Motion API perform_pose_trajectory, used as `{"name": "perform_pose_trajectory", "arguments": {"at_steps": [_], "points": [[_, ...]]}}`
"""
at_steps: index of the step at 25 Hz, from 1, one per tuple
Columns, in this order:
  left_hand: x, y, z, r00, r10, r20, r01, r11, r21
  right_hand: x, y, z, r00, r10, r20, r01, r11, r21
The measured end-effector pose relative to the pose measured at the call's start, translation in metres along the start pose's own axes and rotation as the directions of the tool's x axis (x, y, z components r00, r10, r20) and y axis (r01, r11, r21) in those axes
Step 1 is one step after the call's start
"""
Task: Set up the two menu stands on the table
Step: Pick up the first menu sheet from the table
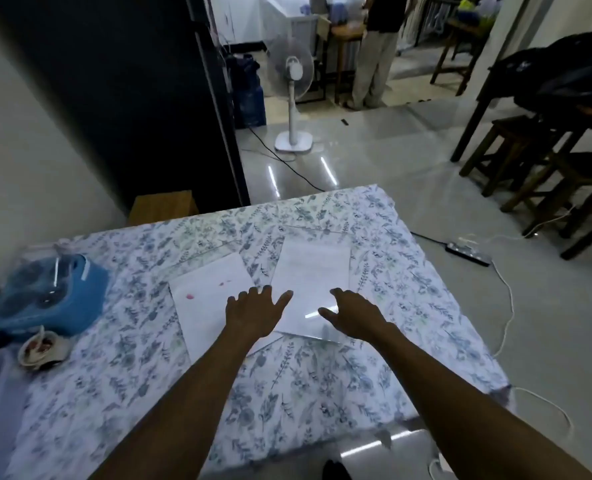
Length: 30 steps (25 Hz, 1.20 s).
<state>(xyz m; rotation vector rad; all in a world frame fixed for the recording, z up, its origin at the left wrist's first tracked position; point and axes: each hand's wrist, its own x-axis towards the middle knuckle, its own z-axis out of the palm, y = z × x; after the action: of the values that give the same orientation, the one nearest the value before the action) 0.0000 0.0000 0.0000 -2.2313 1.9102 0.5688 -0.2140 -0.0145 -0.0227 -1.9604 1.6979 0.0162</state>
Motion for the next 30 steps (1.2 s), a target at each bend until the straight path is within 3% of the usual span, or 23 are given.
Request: {"name": "perform_pose_trajectory", "arguments": {"at_steps": [6, 10, 16, 19, 24, 26, 30], "points": [[0.047, 0.014, 0.057, 0.988, -0.059, 0.146, 0.072, 0.994, -0.082, 0.033, 0.054, 0.037, 0.978, 0.184, 0.101, -0.197, 0.971, 0.136], [0.062, 0.022, 0.073, 0.988, -0.113, 0.108, 0.127, 0.984, -0.128, 0.053, 0.056, 0.045, 0.968, 0.248, 0.04, -0.249, 0.931, 0.268], [0.067, 0.014, 0.076, 0.979, -0.187, 0.083, 0.204, 0.923, -0.327, 0.061, 0.055, 0.05, 0.948, 0.313, 0.054, -0.311, 0.879, 0.362], [0.06, 0.009, 0.074, 0.985, -0.163, 0.05, 0.17, 0.909, -0.381, 0.053, 0.056, 0.043, 0.943, 0.318, 0.095, -0.328, 0.852, 0.409], [0.04, 0.006, 0.05, 0.993, -0.095, -0.07, 0.061, 0.921, -0.385, 0.031, 0.056, 0.022, 0.96, 0.281, -0.006, -0.248, 0.857, 0.451], [0.02, 0.0, 0.039, 0.992, -0.041, -0.12, -0.008, 0.924, -0.382, 0.014, 0.059, 0.013, 0.97, 0.243, 0.012, -0.218, 0.845, 0.488], [-0.018, -0.016, 0.03, 0.986, 0.061, -0.153, -0.121, 0.899, -0.421, -0.031, 0.068, -0.001, 0.952, 0.272, 0.143, -0.286, 0.613, 0.736]]}}
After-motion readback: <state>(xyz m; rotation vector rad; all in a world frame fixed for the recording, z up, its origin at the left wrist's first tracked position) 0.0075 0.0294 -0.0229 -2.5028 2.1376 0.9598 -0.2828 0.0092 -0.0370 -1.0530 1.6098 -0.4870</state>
